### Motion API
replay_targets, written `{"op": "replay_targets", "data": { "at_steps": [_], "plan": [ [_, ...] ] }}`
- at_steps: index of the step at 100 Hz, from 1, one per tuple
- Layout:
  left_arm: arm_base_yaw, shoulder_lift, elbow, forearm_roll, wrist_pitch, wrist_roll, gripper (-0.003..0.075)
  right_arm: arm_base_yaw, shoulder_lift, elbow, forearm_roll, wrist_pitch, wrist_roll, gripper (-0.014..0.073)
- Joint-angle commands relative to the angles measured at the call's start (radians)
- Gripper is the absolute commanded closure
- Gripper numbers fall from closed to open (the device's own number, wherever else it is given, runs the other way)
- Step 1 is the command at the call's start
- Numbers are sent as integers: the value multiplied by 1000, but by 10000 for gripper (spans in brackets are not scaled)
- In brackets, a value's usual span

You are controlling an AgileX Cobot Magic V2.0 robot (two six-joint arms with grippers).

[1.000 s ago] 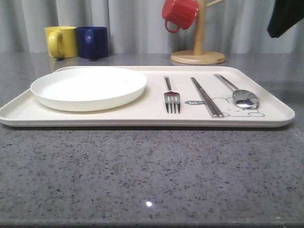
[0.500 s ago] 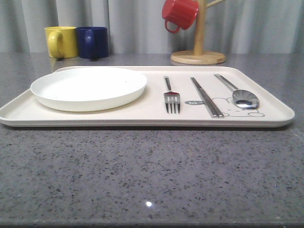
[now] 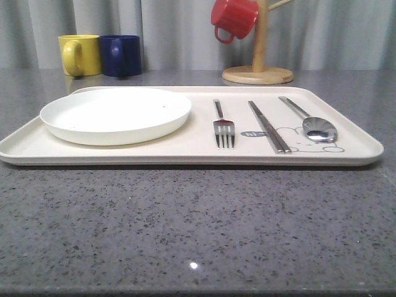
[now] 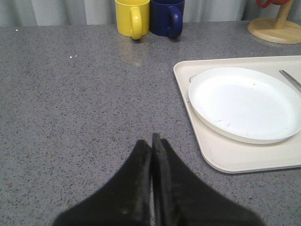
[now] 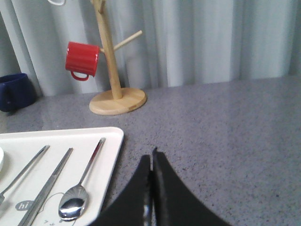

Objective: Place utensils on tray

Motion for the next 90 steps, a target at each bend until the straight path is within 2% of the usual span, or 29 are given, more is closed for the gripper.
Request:
{"op": "replay_targets", "data": {
  "at_steps": [1, 34, 54, 78, 90],
  "plan": [
    [-9, 12, -26, -8, -72, -8, 739, -6, -42, -6, -46, -91, -15, 657],
    [-9, 12, -26, -8, -72, -8, 739, -6, -113, 150, -73, -99, -15, 657],
    [-9, 12, -26, -8, -72, -8, 739, -14, -114, 285, -65, -245, -15, 657],
    [-9, 12, -26, -8, -72, -8, 739, -92, -186, 281, 31, -155, -127, 657],
    [-9, 12, -26, -8, -72, -8, 739, -106, -262, 283, 48, -99, -138, 657]
  ]
}}
